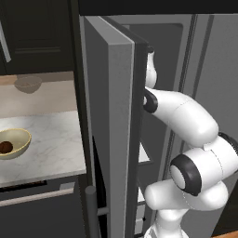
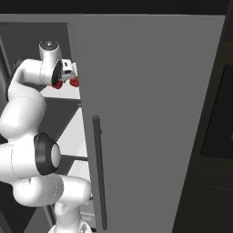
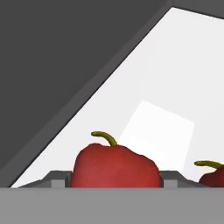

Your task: Take the bell pepper, bell pepper, and orange from the freezer and place them in the bowl on the counter.

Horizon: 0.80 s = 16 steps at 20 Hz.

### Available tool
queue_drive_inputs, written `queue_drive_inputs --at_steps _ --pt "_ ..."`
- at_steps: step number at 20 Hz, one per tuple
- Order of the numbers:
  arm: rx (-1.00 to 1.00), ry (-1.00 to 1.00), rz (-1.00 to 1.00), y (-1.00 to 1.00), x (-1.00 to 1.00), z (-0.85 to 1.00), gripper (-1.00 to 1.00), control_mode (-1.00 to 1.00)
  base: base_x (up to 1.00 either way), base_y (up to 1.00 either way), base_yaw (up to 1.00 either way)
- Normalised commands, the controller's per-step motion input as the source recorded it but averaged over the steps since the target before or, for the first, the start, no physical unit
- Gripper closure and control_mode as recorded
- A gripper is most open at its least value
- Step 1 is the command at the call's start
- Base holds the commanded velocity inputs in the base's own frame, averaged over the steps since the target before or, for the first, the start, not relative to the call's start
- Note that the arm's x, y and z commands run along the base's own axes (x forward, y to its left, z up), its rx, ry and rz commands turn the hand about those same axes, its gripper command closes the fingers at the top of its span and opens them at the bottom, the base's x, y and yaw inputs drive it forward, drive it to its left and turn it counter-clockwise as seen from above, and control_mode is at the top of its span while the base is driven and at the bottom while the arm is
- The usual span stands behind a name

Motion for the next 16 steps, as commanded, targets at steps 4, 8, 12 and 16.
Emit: queue_drive_inputs --at_steps 4,8,12,16 --pt "0.0 -0.07 -0.01 -0.26 -0.08 -0.08 1.0 -1.0 0.0 0.0 0.0" --pt "0.0 -0.05 -0.05 -0.18 -0.24 0.0 1.0 -1.0 0.0 0.0 0.0" --pt "0.0 -0.02 -0.05 -0.06 -0.27 0.0 1.0 -1.0 0.0 0.0 0.0" --pt "0.0 0.0 -0.06 0.0 -0.25 0.14 1.0 -1.0 0.0 0.0 0.0"
